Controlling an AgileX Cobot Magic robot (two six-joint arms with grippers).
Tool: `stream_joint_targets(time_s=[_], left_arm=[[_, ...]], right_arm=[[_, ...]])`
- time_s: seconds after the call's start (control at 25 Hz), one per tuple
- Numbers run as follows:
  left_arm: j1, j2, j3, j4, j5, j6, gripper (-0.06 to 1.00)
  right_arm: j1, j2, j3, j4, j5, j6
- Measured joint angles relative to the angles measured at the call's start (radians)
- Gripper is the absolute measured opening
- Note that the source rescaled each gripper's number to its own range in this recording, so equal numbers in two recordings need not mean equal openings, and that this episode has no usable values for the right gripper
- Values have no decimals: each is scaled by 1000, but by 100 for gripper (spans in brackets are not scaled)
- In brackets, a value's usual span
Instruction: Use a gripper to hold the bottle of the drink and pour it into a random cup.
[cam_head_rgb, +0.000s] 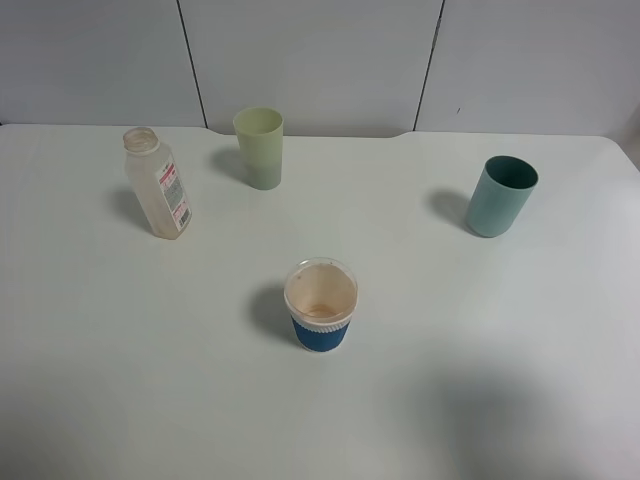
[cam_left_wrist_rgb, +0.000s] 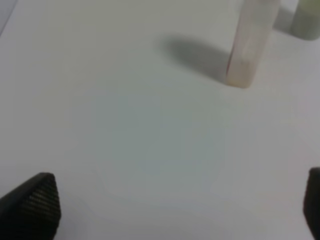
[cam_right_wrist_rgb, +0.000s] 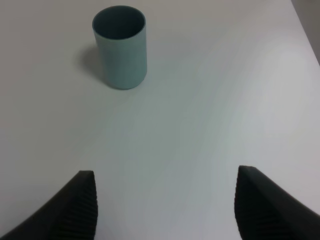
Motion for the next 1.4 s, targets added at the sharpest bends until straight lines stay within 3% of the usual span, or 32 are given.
stream_joint_targets(time_s=[1.4], left_arm=[[0, 0, 0, 0, 0, 2, 98]], right_arm=[[0, 0, 0, 0, 0, 0]])
